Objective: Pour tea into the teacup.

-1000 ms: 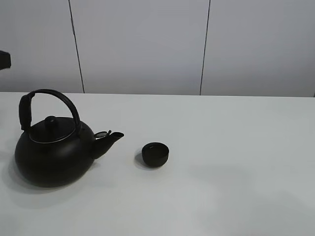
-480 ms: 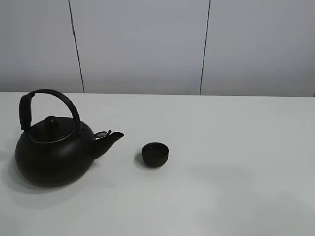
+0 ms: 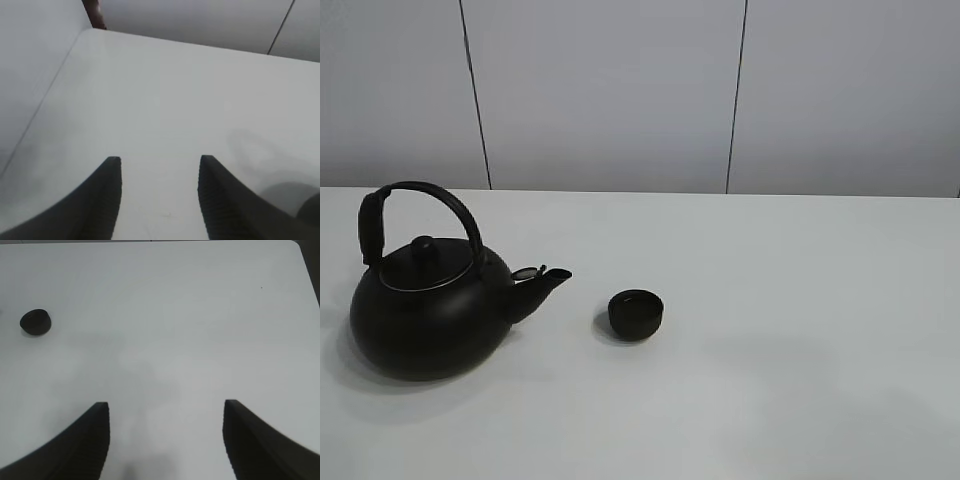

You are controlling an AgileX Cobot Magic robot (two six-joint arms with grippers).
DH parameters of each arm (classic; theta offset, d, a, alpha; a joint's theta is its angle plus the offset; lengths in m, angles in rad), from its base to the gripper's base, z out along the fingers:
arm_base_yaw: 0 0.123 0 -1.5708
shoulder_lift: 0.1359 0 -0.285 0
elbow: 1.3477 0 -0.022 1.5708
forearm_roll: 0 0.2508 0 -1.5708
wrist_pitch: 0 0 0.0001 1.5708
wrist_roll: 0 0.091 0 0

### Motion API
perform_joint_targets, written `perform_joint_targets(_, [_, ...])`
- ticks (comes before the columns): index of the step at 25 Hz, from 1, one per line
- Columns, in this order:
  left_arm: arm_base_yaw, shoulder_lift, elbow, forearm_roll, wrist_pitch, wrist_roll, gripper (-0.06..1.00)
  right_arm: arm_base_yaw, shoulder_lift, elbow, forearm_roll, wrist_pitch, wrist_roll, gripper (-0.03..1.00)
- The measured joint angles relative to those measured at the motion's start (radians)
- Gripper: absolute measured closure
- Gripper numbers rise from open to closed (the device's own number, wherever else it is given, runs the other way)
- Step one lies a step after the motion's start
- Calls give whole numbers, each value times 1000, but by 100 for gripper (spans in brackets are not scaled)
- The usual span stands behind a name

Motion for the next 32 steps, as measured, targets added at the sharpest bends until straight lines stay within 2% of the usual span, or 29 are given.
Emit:
perform_joint_targets(10, [0, -501, -284, -233, 534, 189, 59, 0, 0, 0, 0, 0, 0, 52])
perform_joint_targets(13, [0, -678, -320, -276, 623, 206, 59, 0, 0, 0, 0, 0, 0, 52])
perform_joint_targets(18, [-1, -921, -293, -291, 775, 204, 59, 0, 0, 0, 0, 0, 0, 52])
perform_joint_targets(23, [-1, -1072, -139, -286, 811, 168, 59, 0, 0, 0, 0, 0, 0, 52])
perform_joint_targets(28, [-1, -1155, 90, -257, 810, 164, 59, 0, 0, 0, 0, 0, 0, 52])
perform_joint_targets(32, [-1, -1171, 246, -204, 745, 164, 59, 0, 0, 0, 0, 0, 0, 52])
